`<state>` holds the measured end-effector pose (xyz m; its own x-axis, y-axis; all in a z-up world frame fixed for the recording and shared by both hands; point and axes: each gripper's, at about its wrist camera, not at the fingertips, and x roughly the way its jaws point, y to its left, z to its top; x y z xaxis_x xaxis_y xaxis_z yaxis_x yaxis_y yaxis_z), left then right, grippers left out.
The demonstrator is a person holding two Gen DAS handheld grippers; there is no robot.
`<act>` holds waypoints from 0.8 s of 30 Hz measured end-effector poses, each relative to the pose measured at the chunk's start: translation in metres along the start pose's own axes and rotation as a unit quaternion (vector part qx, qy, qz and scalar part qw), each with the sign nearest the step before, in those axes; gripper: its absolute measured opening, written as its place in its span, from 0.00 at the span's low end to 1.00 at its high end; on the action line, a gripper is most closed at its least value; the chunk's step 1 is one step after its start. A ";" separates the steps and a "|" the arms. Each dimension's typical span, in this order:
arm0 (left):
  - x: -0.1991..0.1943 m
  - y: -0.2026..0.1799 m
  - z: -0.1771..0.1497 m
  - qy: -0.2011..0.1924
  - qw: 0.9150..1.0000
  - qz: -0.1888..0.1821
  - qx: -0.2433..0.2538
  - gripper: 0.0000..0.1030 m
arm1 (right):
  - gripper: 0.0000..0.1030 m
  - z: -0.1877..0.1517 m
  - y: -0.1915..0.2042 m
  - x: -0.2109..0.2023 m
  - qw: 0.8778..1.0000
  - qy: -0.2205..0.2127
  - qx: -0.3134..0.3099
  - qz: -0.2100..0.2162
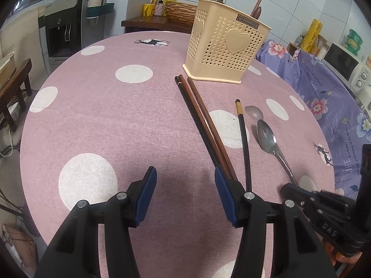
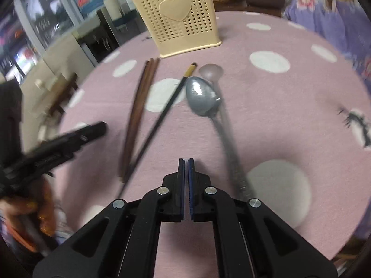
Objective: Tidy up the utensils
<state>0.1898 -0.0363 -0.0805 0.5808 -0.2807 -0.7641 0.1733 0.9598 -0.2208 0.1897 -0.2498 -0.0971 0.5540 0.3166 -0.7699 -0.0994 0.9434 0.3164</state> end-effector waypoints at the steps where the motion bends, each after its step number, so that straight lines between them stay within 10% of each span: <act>1: 0.000 0.000 0.000 0.000 1.000 0.000 0.001 0.51 | 0.03 0.001 0.001 -0.003 1.000 -0.013 -0.001 -0.003; 5: -0.001 0.000 -0.001 -0.001 1.000 0.000 0.003 0.51 | 0.25 0.008 -0.003 -0.008 0.998 -0.044 -0.018 -0.051; 7: -0.002 0.001 -0.001 -0.002 1.000 -0.001 0.001 0.51 | 0.69 0.010 -0.011 -0.010 0.996 -0.055 -0.007 -0.066; 17: -0.004 0.006 -0.003 -0.003 1.000 -0.003 -0.005 0.51 | 0.69 -0.006 -0.012 -0.011 0.996 -0.022 -0.009 -0.087; 24: -0.002 0.007 -0.003 -0.001 1.000 -0.006 -0.010 0.51 | 0.68 -0.025 0.005 -0.019 1.000 0.001 -0.001 -0.003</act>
<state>0.1875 -0.0292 -0.0820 0.5799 -0.2922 -0.7605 0.1646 0.9562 -0.2419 0.1584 -0.2488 -0.0950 0.5535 0.3105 -0.7728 -0.0969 0.9456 0.3105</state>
